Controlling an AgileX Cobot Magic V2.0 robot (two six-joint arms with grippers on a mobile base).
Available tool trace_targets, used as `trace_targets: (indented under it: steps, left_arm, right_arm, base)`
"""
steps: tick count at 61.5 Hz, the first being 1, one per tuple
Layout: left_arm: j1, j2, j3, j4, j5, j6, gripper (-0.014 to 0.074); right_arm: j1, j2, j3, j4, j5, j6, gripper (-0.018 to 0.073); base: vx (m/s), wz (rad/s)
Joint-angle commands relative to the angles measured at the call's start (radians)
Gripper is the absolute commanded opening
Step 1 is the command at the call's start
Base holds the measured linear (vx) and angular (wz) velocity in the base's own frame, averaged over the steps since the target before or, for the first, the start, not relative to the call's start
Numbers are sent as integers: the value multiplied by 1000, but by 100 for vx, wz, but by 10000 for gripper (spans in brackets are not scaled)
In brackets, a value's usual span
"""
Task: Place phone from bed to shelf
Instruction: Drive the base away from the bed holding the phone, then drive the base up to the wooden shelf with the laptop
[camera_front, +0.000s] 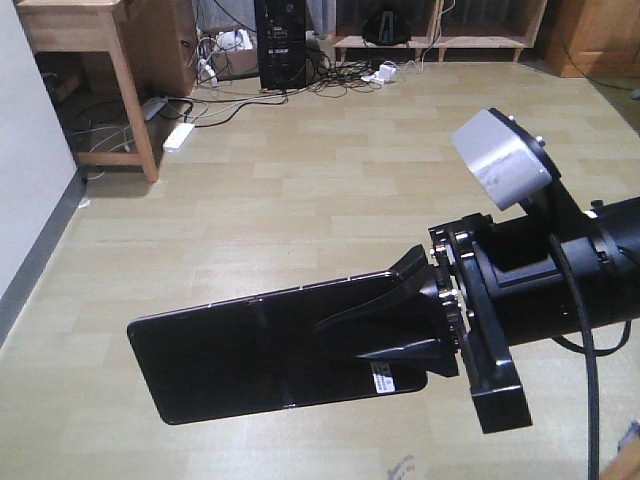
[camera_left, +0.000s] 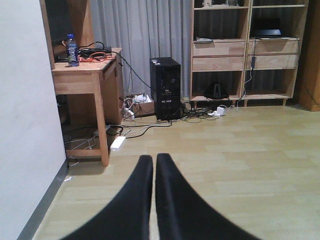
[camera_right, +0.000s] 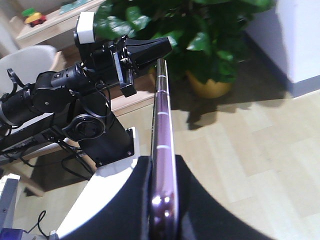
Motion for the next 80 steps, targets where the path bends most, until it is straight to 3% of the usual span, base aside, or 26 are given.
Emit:
trace_targets:
  steps: [1, 80]
  left_arm:
    - [3, -6, -25, -10, -73, -9, 1]
    - [3, -6, -25, -10, -73, -9, 1]
  right_arm:
    - [-2, -25, -24, 93, 74, 0, -3]
    - [-2, -25, -24, 93, 74, 0, -3]
  base:
    - [45, -3]
    - [43, -19]
